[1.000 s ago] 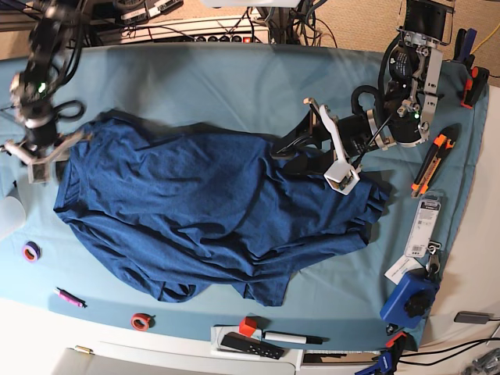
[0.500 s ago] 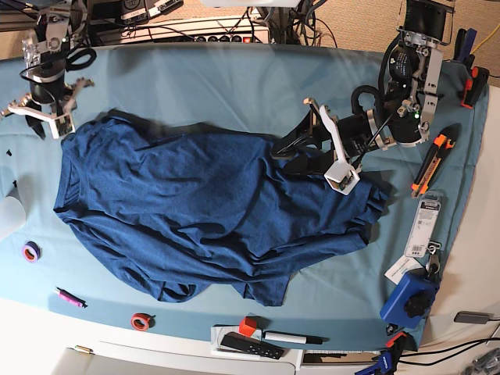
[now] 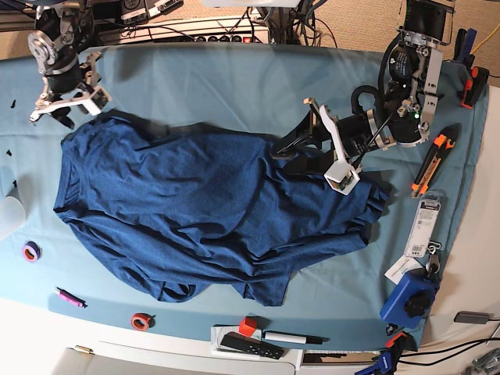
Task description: Layout the t-shirt on the table in an organized manner, then fold the t-shirt properly
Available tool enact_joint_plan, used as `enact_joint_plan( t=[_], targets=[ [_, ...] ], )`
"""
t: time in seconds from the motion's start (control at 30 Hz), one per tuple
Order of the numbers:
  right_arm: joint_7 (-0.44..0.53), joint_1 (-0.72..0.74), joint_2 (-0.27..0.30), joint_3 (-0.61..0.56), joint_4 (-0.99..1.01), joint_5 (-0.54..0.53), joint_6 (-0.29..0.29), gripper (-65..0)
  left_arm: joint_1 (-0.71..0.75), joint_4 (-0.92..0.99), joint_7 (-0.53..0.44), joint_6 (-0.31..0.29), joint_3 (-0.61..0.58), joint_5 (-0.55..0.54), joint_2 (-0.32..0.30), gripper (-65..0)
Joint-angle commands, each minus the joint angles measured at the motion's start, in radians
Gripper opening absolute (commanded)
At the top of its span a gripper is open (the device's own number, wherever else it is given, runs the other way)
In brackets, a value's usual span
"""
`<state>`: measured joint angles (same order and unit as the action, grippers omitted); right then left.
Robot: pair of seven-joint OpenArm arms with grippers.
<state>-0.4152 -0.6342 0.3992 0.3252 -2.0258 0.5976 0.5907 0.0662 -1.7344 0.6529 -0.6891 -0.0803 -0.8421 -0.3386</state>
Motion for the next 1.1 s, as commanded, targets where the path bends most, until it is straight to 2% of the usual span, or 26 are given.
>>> enact_joint_plan(
  t=[0.0, 0.1, 0.27, 0.53, 0.8, 0.83, 0.87, 0.97, 1.0, 1.07],
  targets=[
    [-0.009, 0.000, 0.027, -0.009, 0.014, 0.005, -0.036, -33.2, -0.014, -0.015, -0.025, -0.009, 0.004, -0.024, -0.005, -38.3],
    [-0.029, 0.014, 0.054, -0.065, 0.103, 0.011, -0.114, -32.3, -0.014, -0.015, -0.026, -0.009, 0.004, -0.024, -0.005, -38.3],
    [-0.041, 0.088, 0.064, -0.148, 0.217, 0.047, -0.190, -32.3, -0.014, -0.015, -0.026, -0.009, 0.004, -0.024, -0.005, -38.3],
    [-0.051, 0.215, 0.064, -0.228, 0.228, 0.047, -0.191, -32.3, -0.014, -0.015, -0.025, -0.009, 0.004, -0.020, -0.005, -38.3],
    [-0.071, 0.233, 0.064, -0.228, 0.237, 0.047, -0.183, -32.6, -0.017, -0.015, -0.026, -0.009, 0.004, 0.029, -0.008, -38.3],
    [-0.072, 0.232, 0.064, -0.228, 0.242, 0.046, -0.183, -34.5, -0.019, -0.015, -0.025, -0.009, 0.004, 0.028, -0.012, -38.3],
    [-0.075, 0.233, 0.064, -0.228, 0.251, 0.046, -0.183, -39.4, -0.022, -0.015, -0.026, -0.009, 0.005, 0.032, -0.016, -38.3],
    [-0.080, 0.232, 0.066, -0.228, 0.269, 0.046, -0.183, -62.0, -0.042, -0.015, -0.025, -0.009, 0.005, 0.088, -0.037, -38.3],
    [-0.082, 0.232, 0.066, -0.228, 0.272, 0.047, -0.183, -65.0, -0.052, -0.015, -0.026, -0.009, 0.005, 0.117, -0.049, -38.2],
    [-0.080, 0.233, 0.066, -0.228, 0.273, 0.047, -0.183, -65.0, -0.079, -0.015, -0.026, -0.009, 0.005, 0.184, -0.080, -35.8]
  ],
)
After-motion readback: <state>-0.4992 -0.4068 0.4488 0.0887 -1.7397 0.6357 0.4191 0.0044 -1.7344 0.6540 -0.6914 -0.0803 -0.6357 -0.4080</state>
